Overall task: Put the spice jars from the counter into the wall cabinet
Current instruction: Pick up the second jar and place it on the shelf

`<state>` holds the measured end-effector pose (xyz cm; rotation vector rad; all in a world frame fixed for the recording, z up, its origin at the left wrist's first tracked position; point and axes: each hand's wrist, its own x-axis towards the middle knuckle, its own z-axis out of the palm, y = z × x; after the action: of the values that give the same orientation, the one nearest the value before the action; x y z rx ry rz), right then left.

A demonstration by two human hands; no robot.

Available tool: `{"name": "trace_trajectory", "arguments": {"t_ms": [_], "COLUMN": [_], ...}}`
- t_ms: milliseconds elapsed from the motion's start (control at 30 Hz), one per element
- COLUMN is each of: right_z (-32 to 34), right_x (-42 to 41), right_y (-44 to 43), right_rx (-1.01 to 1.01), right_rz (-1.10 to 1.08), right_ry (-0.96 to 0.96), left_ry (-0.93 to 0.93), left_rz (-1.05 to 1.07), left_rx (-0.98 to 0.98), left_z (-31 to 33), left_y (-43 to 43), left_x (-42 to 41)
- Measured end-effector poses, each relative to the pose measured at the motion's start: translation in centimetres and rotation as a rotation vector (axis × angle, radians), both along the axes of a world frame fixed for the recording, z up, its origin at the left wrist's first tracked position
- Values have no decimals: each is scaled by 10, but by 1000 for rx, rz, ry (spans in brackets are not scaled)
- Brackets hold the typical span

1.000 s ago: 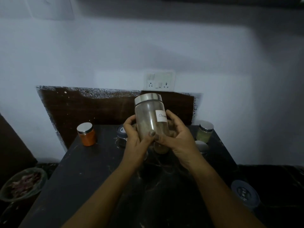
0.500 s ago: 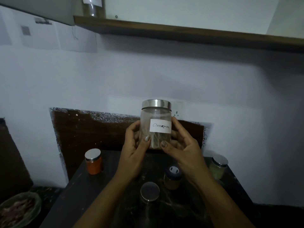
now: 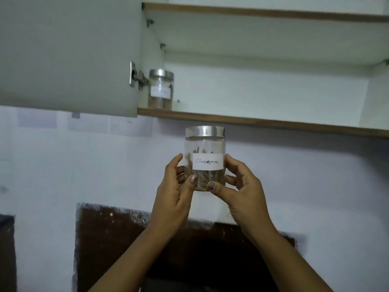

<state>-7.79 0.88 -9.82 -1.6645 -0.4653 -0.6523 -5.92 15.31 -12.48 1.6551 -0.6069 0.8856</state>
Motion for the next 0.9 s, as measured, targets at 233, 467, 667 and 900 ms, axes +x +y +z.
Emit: {"name": "trace_trajectory", "arguments": {"t_ms": [233,467,667,900], "right_z": [69,121,129,123], "right_x": [61,129,174,203], "right_y": [33,51,56,66], "right_rx": [-43,-140,-303,-388], "right_rz": [-36,-109,-344,-725], "right_ry": [-212,-319,-296,-343], "left_ry": [-199,-266,-272,-306], "left_rz": [18,39,187,482], "left_rx": [16,47,123,208], "left_z": [84,139,145,134], "left_y": [30,44,44,38], "left_x": [56,122,169,190]}}
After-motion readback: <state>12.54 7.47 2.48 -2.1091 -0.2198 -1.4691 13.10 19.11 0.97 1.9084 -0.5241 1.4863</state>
